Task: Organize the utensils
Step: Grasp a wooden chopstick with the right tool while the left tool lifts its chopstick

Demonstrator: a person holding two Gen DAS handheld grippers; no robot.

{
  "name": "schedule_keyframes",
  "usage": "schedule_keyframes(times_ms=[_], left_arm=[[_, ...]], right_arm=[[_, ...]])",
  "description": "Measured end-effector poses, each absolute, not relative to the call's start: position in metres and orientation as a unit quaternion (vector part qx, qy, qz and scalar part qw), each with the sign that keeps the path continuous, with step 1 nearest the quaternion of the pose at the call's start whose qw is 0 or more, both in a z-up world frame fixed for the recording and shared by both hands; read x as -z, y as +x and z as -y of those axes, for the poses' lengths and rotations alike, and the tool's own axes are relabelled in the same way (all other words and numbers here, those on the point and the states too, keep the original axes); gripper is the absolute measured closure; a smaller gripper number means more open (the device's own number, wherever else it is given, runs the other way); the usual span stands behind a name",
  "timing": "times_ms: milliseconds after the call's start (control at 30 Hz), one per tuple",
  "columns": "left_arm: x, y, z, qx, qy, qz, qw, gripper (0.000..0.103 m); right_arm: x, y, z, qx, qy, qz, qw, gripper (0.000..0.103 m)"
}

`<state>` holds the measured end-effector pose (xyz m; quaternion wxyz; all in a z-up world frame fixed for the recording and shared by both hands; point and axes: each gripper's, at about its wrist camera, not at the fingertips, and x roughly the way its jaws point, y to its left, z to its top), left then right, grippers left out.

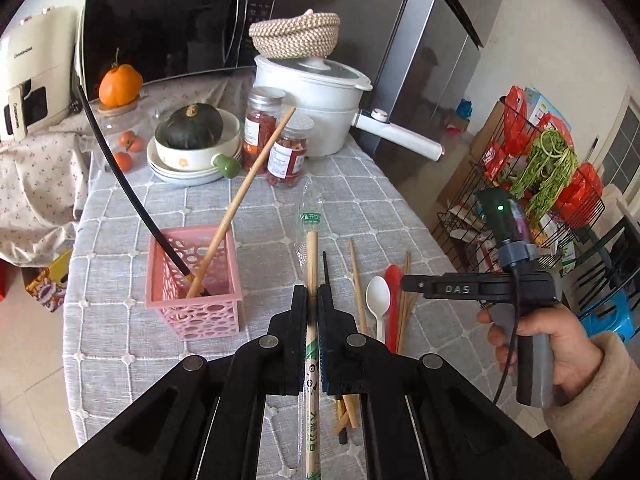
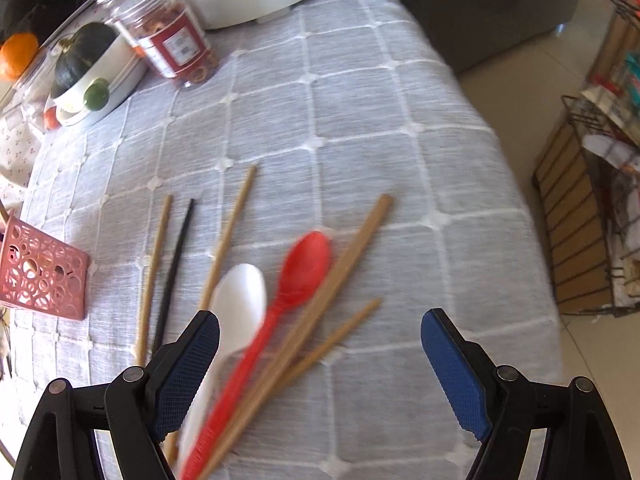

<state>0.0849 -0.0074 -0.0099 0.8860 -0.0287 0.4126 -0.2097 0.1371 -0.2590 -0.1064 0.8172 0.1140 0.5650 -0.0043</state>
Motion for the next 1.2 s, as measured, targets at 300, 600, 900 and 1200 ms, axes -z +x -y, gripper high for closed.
schedule_keyframes(times_ms=[300, 600, 900, 1200], left_arm=[[0.006, 0.091, -0.018, 0.202, -0.046, -0.403, 0.891, 0.098], [0.005, 0.097, -0.038, 0.19, -0.064, -0.4, 0.894, 0.098], [-0.004, 0.097, -0.046, 0.172, -0.075, -0.375, 0.908, 0.098], [-0.031, 0.09, -0.066, 0.138, -0.107, -0.279, 0.944, 0.098]], right_arm=[[0.127, 0.178, 0.212, -0.016, 0.075, -0.565, 0.821, 0.048], [0.149, 0.197, 0.2, -0.003, 0.052, -0.565, 0.823, 0.075], [0.145, 0.194, 0.192, -0.008, 0.056, -0.557, 0.829, 0.098], [0.081, 0.166, 0.192, -0.055, 0.107, -0.487, 0.865, 0.098]])
